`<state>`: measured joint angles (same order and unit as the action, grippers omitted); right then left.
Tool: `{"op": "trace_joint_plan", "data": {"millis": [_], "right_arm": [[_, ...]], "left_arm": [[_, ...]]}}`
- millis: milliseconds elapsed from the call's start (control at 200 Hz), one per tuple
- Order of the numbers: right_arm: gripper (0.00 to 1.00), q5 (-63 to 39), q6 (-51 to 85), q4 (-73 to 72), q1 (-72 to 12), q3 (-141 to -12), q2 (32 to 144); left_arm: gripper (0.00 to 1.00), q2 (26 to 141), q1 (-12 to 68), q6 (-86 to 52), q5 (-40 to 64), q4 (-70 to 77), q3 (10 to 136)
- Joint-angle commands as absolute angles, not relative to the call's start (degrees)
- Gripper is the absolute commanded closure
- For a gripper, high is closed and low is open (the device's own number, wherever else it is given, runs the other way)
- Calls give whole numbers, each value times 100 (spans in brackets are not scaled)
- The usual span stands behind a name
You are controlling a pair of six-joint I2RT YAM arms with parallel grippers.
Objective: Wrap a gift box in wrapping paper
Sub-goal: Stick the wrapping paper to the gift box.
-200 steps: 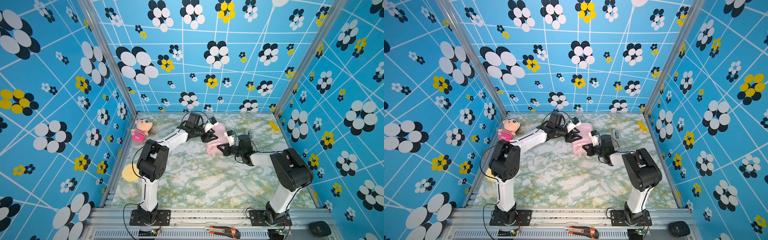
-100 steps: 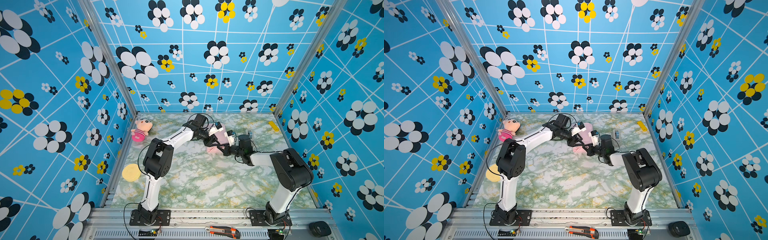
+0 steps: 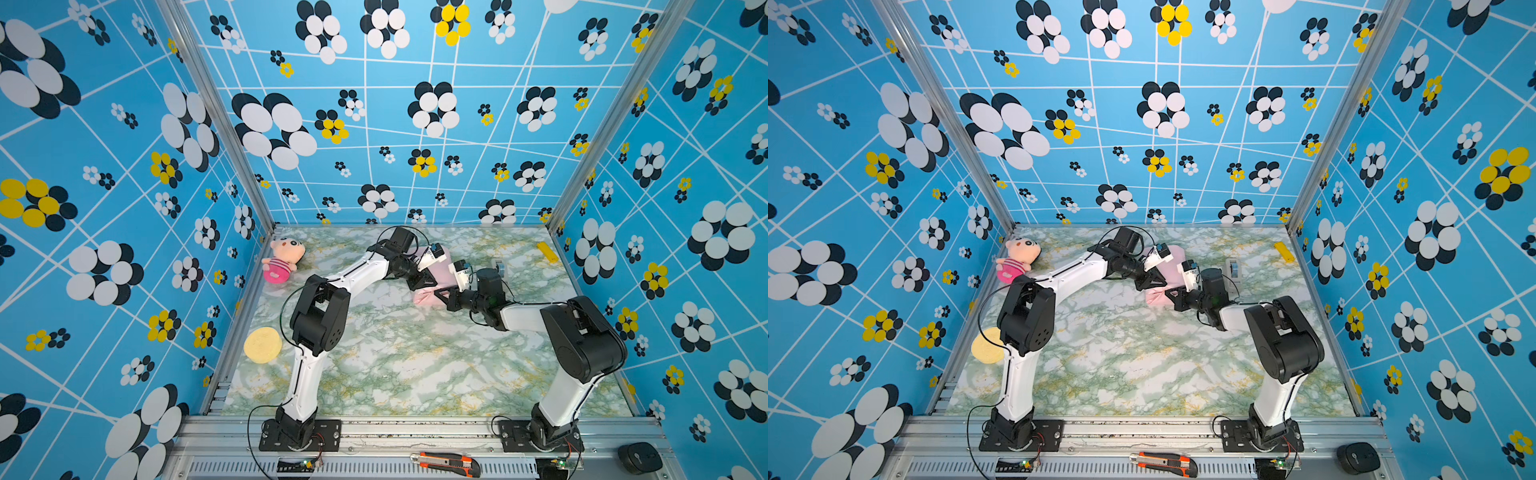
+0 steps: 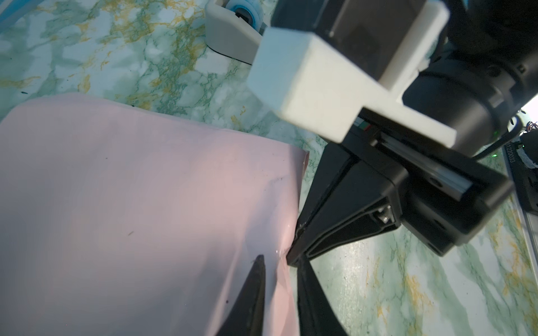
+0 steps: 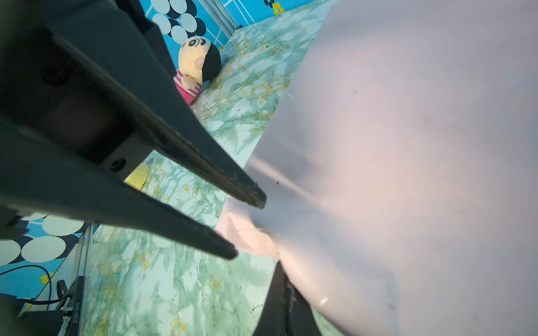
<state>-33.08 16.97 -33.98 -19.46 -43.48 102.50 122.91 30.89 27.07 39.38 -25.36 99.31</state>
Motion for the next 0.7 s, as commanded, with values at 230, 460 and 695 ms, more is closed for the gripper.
{"op": "trace_joint_plan", "data": {"millis": [230,460,695], "right_arm": [[100,-3226,1670,-3296,-1915,-4447,10081],[100,-3226,1661,-3283,-1916,-4438,10099],[100,-3226,1661,-3270,-1915,-4438,10095]], "left_arm": [[78,12631,3164,2777,3902,-2763,10273],[97,12634,3165,2743,3899,-2751,10318],[100,12697,3155,2659,3821,-2646,10349]]}}
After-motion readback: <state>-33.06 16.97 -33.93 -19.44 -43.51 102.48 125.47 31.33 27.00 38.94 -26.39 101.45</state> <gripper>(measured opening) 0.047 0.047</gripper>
